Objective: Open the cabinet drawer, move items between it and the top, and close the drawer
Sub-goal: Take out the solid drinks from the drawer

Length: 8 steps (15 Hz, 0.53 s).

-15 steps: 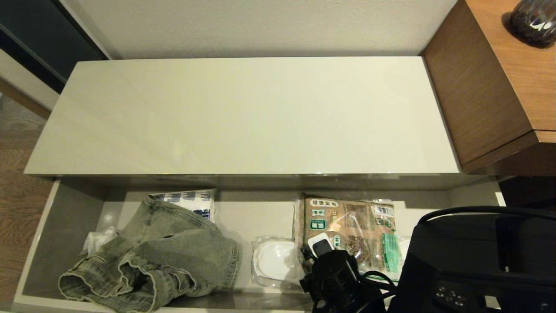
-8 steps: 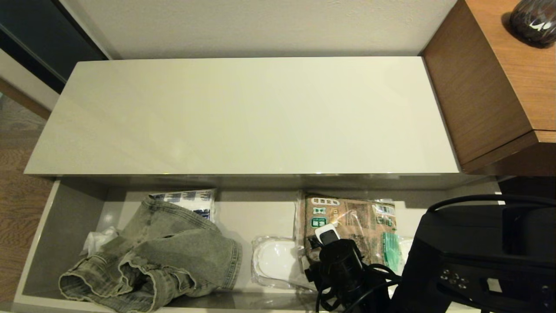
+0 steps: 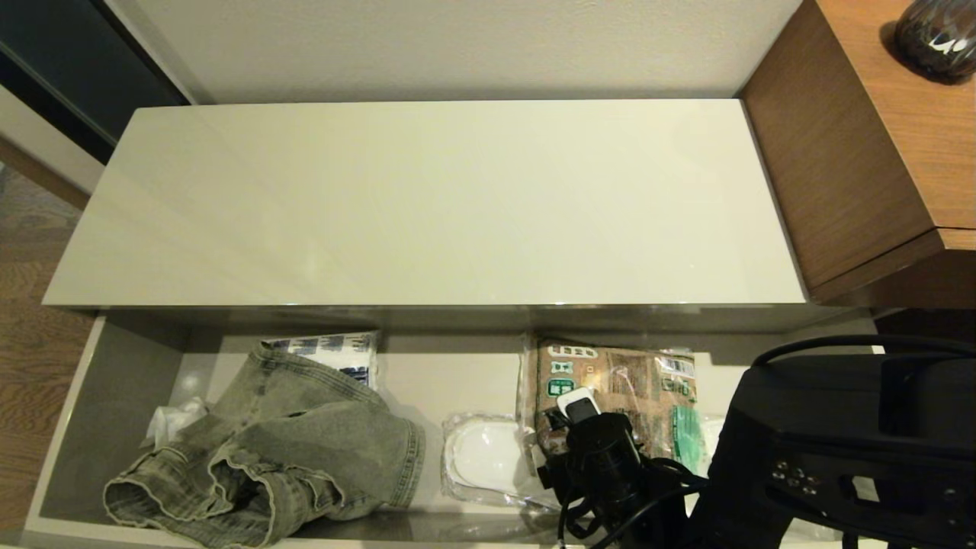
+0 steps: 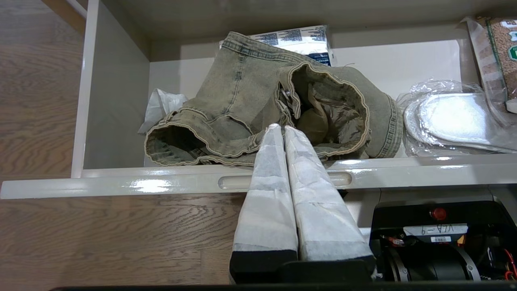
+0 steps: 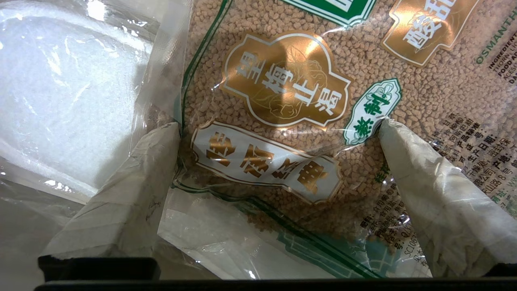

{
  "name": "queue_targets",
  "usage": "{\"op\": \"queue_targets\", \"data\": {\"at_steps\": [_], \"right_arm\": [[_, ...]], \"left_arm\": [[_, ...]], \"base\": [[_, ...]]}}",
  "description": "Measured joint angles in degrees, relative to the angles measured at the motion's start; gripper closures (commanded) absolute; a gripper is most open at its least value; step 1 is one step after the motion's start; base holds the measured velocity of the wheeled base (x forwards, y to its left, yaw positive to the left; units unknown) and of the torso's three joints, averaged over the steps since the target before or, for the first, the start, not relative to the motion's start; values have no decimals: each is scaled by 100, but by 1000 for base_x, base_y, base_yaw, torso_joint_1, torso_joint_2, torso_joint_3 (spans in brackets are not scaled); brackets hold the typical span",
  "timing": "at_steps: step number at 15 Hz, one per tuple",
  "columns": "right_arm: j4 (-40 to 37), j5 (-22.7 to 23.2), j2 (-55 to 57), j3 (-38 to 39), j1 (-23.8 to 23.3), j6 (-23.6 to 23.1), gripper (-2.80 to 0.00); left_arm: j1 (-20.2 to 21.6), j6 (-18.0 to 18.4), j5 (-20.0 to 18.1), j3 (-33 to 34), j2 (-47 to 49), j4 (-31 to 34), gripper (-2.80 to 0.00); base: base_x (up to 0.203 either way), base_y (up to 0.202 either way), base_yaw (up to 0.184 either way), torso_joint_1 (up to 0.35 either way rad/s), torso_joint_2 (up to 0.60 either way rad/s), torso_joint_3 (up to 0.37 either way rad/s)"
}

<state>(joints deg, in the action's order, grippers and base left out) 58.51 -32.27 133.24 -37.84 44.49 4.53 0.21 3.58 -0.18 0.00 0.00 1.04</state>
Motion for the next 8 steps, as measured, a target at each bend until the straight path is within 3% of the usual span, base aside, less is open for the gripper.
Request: {"op": "queue_targets", "data": {"at_steps": [8], "right_arm": [[40, 59, 55, 5, -61, 41, -280]], "left_arm": [[-7, -1, 0, 0, 0, 1, 0]], "base": [[0, 0, 0, 0, 0, 0]]}}
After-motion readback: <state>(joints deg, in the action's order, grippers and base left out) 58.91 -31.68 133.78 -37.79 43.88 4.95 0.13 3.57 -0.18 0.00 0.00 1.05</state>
